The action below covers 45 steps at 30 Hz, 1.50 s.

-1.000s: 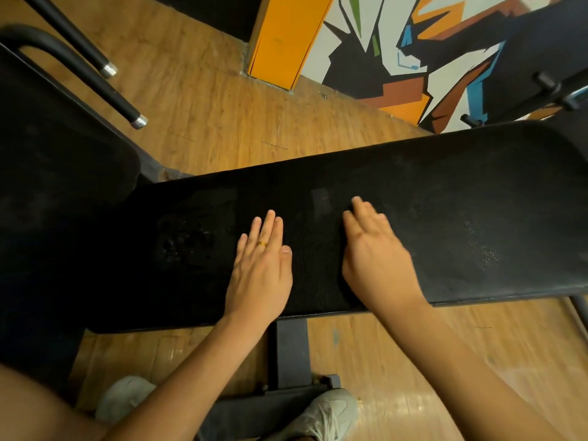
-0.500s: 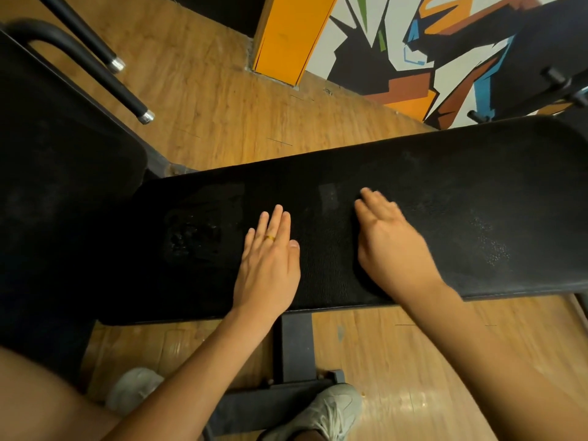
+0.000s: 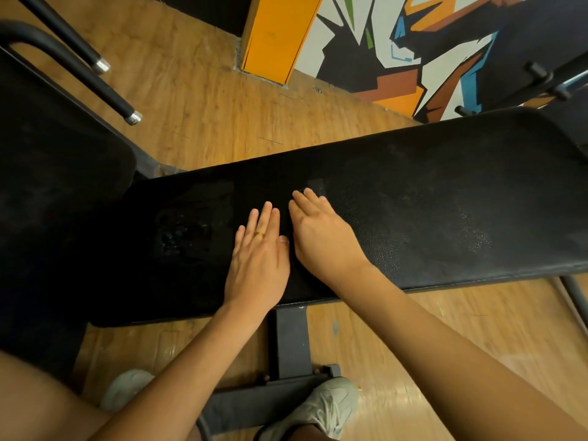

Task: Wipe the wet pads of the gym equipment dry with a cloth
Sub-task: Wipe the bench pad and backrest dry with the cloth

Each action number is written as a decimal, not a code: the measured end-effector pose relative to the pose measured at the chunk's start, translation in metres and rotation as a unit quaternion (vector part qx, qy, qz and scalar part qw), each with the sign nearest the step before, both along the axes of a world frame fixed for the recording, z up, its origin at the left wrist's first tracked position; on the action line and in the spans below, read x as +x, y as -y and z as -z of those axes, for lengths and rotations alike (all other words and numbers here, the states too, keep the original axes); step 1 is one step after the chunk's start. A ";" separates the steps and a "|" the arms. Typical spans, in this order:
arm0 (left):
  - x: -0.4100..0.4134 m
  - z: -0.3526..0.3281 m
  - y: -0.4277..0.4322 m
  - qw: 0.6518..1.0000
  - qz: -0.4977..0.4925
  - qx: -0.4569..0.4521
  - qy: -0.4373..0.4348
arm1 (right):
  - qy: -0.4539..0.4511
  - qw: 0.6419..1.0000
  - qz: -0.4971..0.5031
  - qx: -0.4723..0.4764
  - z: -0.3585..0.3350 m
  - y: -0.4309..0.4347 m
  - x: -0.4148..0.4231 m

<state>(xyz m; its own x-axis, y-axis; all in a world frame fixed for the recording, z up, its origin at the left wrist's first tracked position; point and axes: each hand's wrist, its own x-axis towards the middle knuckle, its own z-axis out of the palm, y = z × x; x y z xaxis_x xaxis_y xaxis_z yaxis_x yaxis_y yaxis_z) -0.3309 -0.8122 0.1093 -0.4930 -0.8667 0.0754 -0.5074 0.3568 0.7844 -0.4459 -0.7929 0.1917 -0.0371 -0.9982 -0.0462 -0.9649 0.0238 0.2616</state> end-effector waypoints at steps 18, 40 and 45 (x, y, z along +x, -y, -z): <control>0.002 0.001 0.000 1.000 -0.001 -0.001 -0.022 | 0.046 0.999 0.021 -0.017 -0.001 0.045 -0.022; 0.001 0.003 0.000 1.000 0.005 0.003 -0.019 | -0.019 0.998 0.050 -0.023 -0.024 -0.017 -0.029; 0.001 0.004 0.001 1.000 0.010 0.004 -0.028 | -0.019 0.968 0.212 -0.132 -0.051 0.023 -0.089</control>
<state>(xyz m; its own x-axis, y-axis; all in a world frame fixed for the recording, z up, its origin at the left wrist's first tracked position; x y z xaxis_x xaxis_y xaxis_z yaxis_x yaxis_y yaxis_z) -0.3301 -0.8128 0.1048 -0.5054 -0.8575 0.0967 -0.4559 0.3604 0.8138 -0.5345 -0.8159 0.2428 -0.4420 -0.8700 0.2186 -0.8437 0.4859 0.2281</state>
